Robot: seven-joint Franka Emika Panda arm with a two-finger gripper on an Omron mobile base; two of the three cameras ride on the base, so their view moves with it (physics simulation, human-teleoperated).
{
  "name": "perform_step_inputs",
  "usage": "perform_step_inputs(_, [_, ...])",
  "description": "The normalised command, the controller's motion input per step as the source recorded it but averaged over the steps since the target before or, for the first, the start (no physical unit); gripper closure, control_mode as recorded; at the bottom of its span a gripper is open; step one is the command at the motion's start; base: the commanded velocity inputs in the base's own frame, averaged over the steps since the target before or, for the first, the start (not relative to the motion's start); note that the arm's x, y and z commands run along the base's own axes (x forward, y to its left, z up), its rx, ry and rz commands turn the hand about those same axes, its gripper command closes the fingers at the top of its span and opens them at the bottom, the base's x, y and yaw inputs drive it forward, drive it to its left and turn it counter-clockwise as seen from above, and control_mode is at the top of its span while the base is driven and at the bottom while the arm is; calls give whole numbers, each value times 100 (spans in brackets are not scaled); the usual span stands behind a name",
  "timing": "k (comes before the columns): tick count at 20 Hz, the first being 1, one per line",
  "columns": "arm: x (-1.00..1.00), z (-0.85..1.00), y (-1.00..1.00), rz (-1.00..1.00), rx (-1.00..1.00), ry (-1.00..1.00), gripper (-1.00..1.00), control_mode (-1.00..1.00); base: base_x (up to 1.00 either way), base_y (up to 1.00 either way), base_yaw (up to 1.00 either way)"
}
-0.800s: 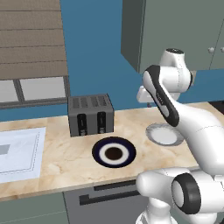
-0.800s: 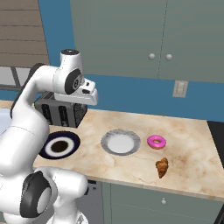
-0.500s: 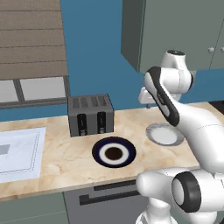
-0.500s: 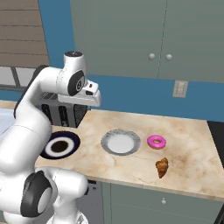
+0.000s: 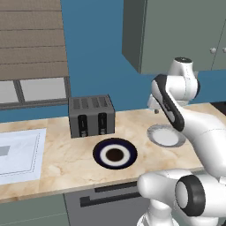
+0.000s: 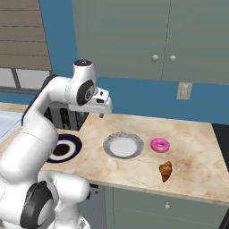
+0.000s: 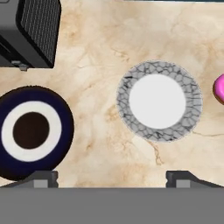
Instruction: Place the pastries on the plates.
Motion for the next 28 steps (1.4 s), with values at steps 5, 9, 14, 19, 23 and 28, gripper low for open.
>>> perform_step_inputs(5, [0, -24, -29, 0, -6, 0, -100, -100, 0, 0, 0])
perform_step_inputs(9, [0, -27, -26, -3, -9, 1, -100, -100, 0, 0, 0])
perform_step_inputs(14, [0, -32, -42, -7, -5, 0, -100, -100, 0, 0, 0])
perform_step_inputs(19, [0, -27, -33, -5, -1, 2, -100, -100, 0, 0, 0])
perform_step_inputs(23, [7, -9, -33, -4, 0, 17, -100, -100, 0, 0, 0])
perform_step_inputs(28, [5, -8, -38, -3, 0, 18, -100, -100, 0, 0, 0])
